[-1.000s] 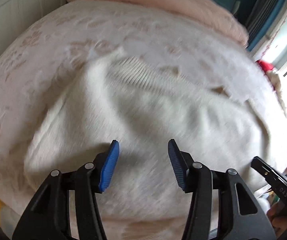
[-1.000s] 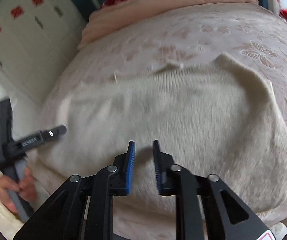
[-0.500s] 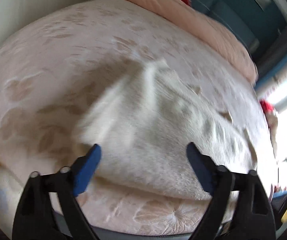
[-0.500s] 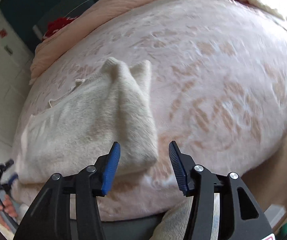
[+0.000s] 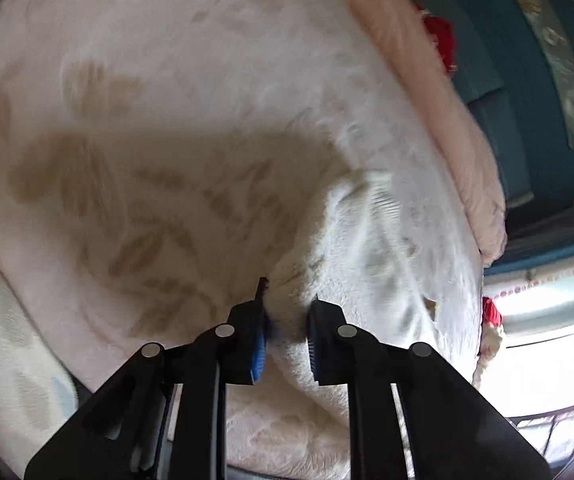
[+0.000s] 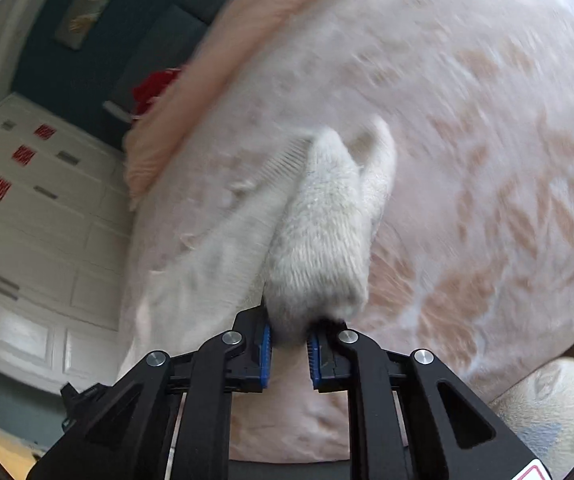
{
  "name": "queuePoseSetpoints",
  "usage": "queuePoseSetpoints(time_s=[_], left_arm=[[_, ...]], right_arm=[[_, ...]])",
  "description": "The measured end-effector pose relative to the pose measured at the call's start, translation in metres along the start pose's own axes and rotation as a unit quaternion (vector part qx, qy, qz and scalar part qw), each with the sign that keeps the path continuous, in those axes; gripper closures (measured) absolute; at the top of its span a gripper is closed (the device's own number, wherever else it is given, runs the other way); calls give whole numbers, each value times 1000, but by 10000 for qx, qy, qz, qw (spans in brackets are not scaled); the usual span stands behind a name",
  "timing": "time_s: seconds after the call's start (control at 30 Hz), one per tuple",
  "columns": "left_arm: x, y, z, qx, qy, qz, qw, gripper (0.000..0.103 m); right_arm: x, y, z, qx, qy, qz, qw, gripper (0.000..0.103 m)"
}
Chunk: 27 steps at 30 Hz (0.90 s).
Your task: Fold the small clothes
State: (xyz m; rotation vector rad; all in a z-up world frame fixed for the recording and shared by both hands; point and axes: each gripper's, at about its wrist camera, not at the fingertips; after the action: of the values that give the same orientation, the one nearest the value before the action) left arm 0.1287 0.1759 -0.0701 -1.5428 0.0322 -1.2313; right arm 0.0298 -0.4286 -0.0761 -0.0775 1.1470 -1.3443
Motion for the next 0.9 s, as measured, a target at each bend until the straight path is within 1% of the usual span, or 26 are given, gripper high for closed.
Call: queuePoseSetpoints(time_s=[0.03,0.07,0.1,0.13,0.17,0.2,0.23,0.27,0.3,0.37,0.4,0.43,0.47,0.5,0.53,0.57,0.6,0.63,0.67,0.73,0.77,0.8,0.83,0.87,0.9], left_arm=[[2,-15,-2,-19,29,-64,10000,89],[0,-23,-3,-46,11,-80,10000,89],[-5,-30,-6,-43,34,8,10000,89],[-12,-31,-11,14,152,259,9995,89],[-17,-25,-12,6,259,459,9986,89],[-28,-11,-15,-109,266,643,9975,89],[-35,0,-20,-273,167,728,9968,89],[-47,12,-24,-461,-18,766,9960,88],[-51,14,-27,-405,-63,740,9964,87],[-40,6,-28,-212,329,745,9964,84],[-33,1,-29,-146,522,789,9954,83],[-23,-9,-31,0,780,881,9931,82],[-10,-21,-31,263,1060,991,9891,82],[3,-35,-31,575,1271,1049,9847,79],[18,-48,-32,926,1478,1056,9790,68],[30,-56,-32,1147,1624,1020,9747,61],[40,-61,-34,1273,1763,924,9717,52],[53,-60,-34,1262,1897,789,9705,52],[70,-50,-34,1109,2071,606,9701,52],[90,-27,-39,824,2302,510,9683,52],[99,-2,-43,616,2406,586,9669,52],[102,17,-45,452,2457,678,9659,52],[103,31,-47,325,2475,749,9654,52],[102,54,-47,178,2477,938,9641,52],[98,71,-47,43,2448,1112,9632,52]], right_arm=[[-2,-7,0,-6,-66,6,10000,93],[1,-12,-4,-61,-163,-88,9998,94],[10,-11,-10,-187,-226,-279,9992,94],[26,-3,-20,-412,-198,-572,9973,94],[46,9,-32,-680,-66,-764,9947,94],[61,19,-43,-927,84,-883,9917,94],[72,26,-53,-1067,234,-940,9896,94],[74,24,-57,-1029,352,-842,9905,93],[71,19,-56,-989,386,-834,9908,92],[64,7,-48,-931,246,-1078,9895,83],[59,-2,-42,-841,113,-1247,9886,81],[54,-9,-37,-736,8,-1386,9876,78],[43,-20,-32,-498,-194,-1683,9843,73],[30,-28,-27,-234,-487,-1873,9808,73],[18,-31,-19,-72,-741,-1819,9805,73],[2,-29,-11,-11,-939,-1603,9826,73],[-13,-21,-5,-52,-1069,-1359,9849,73],[-33,-6,1,-174,-1250,-991,9870,75],[-50,10,5,-271,-1428,-699,9869,77],[-83,41,3,-485,-1762,-324,9826,77],[-102,68,-3,-732,-1974,-107,9775,77],[-114,87,-9,-916,-2096,-9,9735,77],[-121,107,-15,-1159,-2227,3,9680,79],[-122,128,-18,-1373,-2368,-151,9617,83],[-115,140,-19,-1430,-2443,-377,9583,83]])
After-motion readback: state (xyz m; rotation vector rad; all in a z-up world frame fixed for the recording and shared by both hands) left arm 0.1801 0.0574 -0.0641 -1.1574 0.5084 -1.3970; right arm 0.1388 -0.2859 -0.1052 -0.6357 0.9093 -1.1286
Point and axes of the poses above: each gripper's, at about its wrist camera, not at the fingertips, and y roughly the way its jaws point, x to its right, z to its top, and after that the axes turned 9 degrees about -y, right-handed
